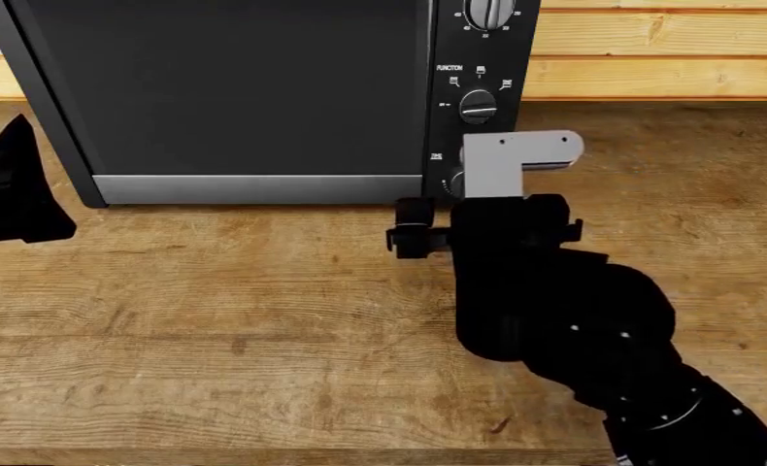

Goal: Turn on the toaster oven by setting the timer.

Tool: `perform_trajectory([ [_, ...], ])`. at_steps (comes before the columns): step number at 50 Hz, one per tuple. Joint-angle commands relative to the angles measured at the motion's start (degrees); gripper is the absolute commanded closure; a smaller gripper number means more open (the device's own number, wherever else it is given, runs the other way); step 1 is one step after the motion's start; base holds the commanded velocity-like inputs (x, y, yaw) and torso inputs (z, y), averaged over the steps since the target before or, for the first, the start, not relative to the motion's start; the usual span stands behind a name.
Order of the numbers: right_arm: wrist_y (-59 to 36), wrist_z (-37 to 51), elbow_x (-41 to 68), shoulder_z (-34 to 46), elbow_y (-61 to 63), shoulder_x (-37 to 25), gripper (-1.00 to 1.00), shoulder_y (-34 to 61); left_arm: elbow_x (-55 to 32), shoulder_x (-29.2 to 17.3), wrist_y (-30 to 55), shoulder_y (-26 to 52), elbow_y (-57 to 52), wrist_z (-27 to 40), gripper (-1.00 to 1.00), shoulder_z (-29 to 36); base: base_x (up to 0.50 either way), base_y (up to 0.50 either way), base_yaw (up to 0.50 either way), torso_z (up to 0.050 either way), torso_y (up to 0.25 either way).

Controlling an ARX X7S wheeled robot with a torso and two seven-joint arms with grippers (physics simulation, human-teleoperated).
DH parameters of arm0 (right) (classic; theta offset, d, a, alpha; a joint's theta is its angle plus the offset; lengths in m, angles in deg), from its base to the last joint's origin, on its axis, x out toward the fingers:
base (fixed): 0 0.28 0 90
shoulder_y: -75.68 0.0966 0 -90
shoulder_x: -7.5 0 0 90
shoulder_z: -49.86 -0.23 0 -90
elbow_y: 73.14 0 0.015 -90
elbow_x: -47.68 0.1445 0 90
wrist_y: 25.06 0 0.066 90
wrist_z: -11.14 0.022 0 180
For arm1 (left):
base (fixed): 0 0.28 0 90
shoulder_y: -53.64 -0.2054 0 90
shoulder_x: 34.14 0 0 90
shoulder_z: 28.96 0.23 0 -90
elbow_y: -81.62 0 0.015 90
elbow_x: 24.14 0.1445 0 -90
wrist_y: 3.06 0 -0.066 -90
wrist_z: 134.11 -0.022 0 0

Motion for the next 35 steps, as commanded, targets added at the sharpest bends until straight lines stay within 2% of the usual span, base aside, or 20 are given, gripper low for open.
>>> perform_trajectory([
  [1,0.7,-0.9,-1.2,0.9,-1.1,0.2,-1.00,0.1,0.2,-0.2,-0.3,-0.5,-0.2,-0.2,-1.00,-0.1,0.00,0.00,0.00,0.000,0.000],
  [35,3.4,-5.8,-5.0,3.1,-7.0,1.3,-1.00,2.4,0.7,-0.4,-1.2,-0.7,-0.2,-0.4,-1.00,1.1,0.00,0.00,0.00,0.000,0.000],
])
